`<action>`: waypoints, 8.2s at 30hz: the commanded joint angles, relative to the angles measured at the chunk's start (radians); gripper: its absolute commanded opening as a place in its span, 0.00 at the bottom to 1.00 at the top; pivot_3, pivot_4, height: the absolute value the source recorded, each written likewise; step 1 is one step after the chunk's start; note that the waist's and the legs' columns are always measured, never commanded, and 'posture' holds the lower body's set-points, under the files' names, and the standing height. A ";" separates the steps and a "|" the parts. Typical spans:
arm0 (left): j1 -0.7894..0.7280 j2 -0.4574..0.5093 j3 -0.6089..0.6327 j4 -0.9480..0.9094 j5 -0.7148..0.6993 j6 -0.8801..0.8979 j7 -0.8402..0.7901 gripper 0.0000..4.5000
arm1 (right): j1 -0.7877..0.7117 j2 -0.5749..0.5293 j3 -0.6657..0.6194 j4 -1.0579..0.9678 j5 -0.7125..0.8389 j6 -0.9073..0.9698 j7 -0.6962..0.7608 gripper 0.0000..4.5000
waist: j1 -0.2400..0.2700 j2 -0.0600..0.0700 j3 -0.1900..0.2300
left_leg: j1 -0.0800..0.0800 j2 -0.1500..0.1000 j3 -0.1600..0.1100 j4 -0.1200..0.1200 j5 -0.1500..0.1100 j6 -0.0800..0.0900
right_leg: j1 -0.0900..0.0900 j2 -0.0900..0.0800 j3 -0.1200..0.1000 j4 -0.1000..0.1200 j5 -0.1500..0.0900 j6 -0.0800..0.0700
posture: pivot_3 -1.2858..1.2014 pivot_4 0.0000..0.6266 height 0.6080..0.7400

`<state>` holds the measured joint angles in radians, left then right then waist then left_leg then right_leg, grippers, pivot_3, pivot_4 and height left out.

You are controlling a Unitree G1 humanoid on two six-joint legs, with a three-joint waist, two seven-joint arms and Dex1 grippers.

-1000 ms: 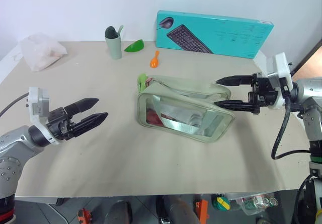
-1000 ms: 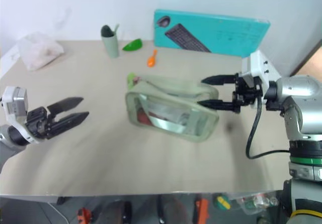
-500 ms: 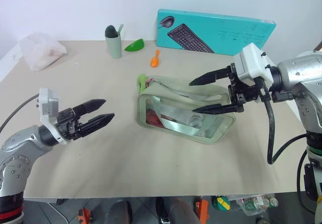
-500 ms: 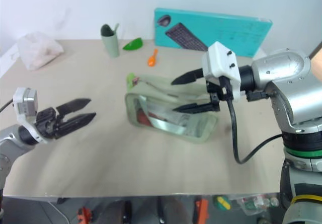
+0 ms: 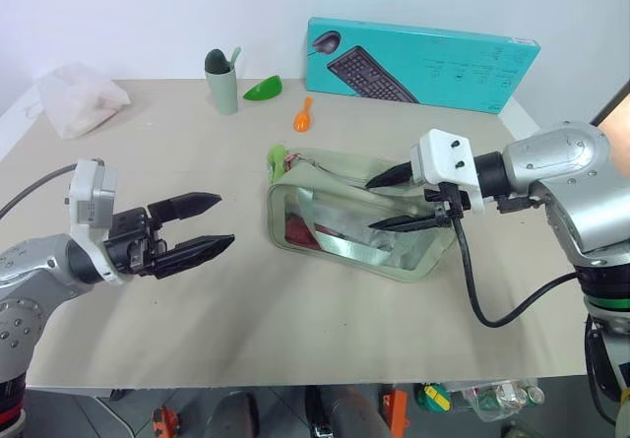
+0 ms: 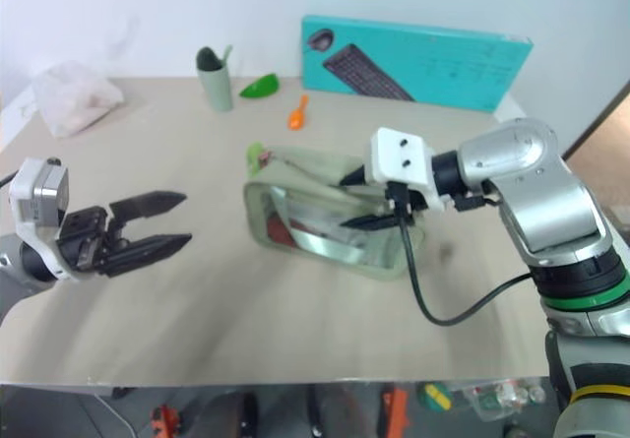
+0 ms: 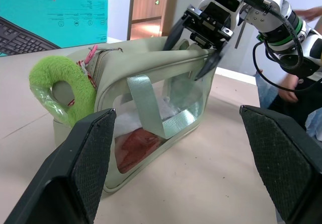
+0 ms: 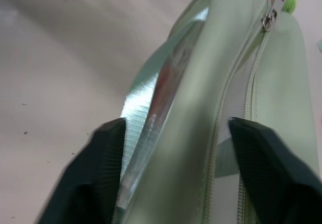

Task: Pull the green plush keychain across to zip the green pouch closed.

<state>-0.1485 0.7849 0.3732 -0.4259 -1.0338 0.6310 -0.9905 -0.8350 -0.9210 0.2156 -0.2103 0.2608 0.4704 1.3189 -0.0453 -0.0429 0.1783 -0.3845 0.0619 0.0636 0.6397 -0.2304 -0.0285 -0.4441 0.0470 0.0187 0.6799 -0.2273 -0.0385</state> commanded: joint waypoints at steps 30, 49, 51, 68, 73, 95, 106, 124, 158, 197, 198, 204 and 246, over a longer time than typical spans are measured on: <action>0.108 -0.049 0.184 0.003 -0.052 -0.023 0.090 0.91 | -0.166 0.248 0.092 0.232 -0.151 -0.328 0.052 0.01 | -0.001 0.000 0.000 | 0.001 0.003 -0.001 -0.002 0.000 -0.004 | 0.000 0.001 0.000 0.001 -0.002 -0.004 | 0.52 0.24 1.00; 0.080 -0.048 0.155 0.030 -0.054 -0.019 0.093 0.91 | -0.163 0.302 0.058 0.159 -0.085 -0.223 0.055 0.01 | -0.003 0.000 0.000 | 0.005 0.006 -0.001 -0.004 0.000 -0.004 | 0.000 0.008 0.000 0.002 -0.002 -0.006 | 0.52 0.24 1.00; 0.077 -0.048 0.152 0.034 -0.054 -0.019 0.091 0.91 | -0.163 0.302 0.053 0.153 -0.077 -0.214 0.050 0.01 | -0.003 0.000 0.000 | 0.004 0.006 0.000 -0.004 0.000 -0.004 | 0.000 0.007 0.000 0.002 -0.002 -0.006 | 0.52 0.24 1.00; 0.062 -0.056 0.137 0.044 -0.039 -0.026 0.080 0.91 | -0.121 0.322 0.064 0.116 -0.071 -0.178 0.007 0.70 | -0.002 -0.001 -0.001 | 0.003 0.003 0.000 -0.003 0.000 -0.004 | 0.001 0.002 0.000 0.002 -0.002 -0.006 | 0.52 0.24 1.00; 0.053 -0.063 0.126 0.046 -0.039 -0.026 0.077 0.91 | -0.188 0.323 -0.146 0.135 0.208 0.031 0.021 0.99 | 0.001 -0.001 0.000 | 0.003 0.002 -0.001 -0.003 0.000 -0.005 | 0.001 0.002 -0.001 0.002 -0.001 -0.005 | 0.52 0.24 1.00; -0.064 -0.002 0.013 0.021 -0.040 0.006 -0.014 0.91 | 0.264 -0.027 -0.275 -0.024 0.216 0.072 -0.067 0.99 | -0.002 -0.002 0.000 | 0.003 0.001 -0.004 -0.003 0.000 -0.006 | 0.001 0.004 -0.002 0.002 -0.003 -0.002 | 0.52 0.24 1.00; -0.027 -0.020 0.022 0.000 -0.044 0.001 0.016 0.91 | 0.187 0.072 -0.190 0.015 0.195 0.066 -0.104 0.45 | -0.001 -0.002 0.000 | 0.001 0.000 -0.003 -0.003 0.000 -0.006 | 0.001 0.002 -0.001 0.001 -0.003 -0.002 | 0.52 0.24 1.00; -0.057 -0.159 0.089 0.299 0.128 -0.082 0.328 0.91 | 0.209 0.071 -0.195 0.005 0.205 0.071 -0.086 0.01 | 0.000 -0.002 0.000 | 0.000 0.000 -0.003 -0.002 0.000 -0.006 | 0.001 0.000 -0.002 0.001 -0.003 -0.001 | 0.52 0.24 1.00; -0.237 -0.243 -0.049 0.384 0.167 -0.026 0.199 0.01 | 0.241 0.061 -0.203 -0.039 0.210 0.083 -0.151 0.00 | 0.000 -0.003 -0.001 | 0.000 -0.001 -0.004 -0.001 0.001 -0.007 | 0.002 0.001 -0.002 0.001 -0.002 0.000 | 0.52 0.24 1.00; -0.483 -0.206 0.014 0.331 0.020 0.080 0.146 0.89 | 0.231 0.084 -0.189 -0.056 0.213 0.089 -0.176 0.00 | -0.002 -0.003 0.000 | -0.001 -0.001 -0.010 -0.001 0.002 -0.009 | 0.002 0.001 -0.003 0.001 -0.001 0.001 | 0.52 0.24 1.00; -0.462 -0.188 0.034 0.323 0.005 0.092 0.136 0.89 | 0.230 0.086 -0.187 -0.054 0.211 0.088 -0.175 0.00 | -0.002 -0.003 0.000 | -0.001 -0.001 -0.010 -0.001 0.002 -0.009 | 0.002 0.001 -0.003 0.001 -0.001 0.001 | 0.52 0.24 1.00; -0.290 -0.082 0.074 0.235 -0.030 0.127 0.039 0.89 | 0.229 0.088 -0.185 -0.053 0.212 0.089 -0.170 0.00 | -0.002 -0.003 0.000 | 0.001 0.000 -0.010 -0.002 0.002 -0.010 | 0.002 0.002 -0.004 0.001 -0.001 0.001 | 0.52 0.24 1.00; -0.163 -0.150 -0.095 0.226 0.138 0.047 0.040 0.00 | 0.204 0.076 -0.313 -0.088 0.372 0.203 -0.185 0.65 | 0.001 -0.003 0.000 | -0.001 -0.003 -0.011 -0.001 0.003 -0.011 | 0.002 -0.001 -0.005 0.001 -0.002 0.000 | 0.52 0.24 1.00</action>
<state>-0.2910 0.6378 0.2787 -0.1663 -0.8969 0.6965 -0.9479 -0.5988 -0.8447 -0.0263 -0.2620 0.5792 0.6658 1.1473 -0.0442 -0.0459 0.1781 -0.3855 0.0586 0.0529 0.6382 -0.2272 -0.0394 -0.4421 0.0461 0.0138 0.6811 -0.2289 -0.0383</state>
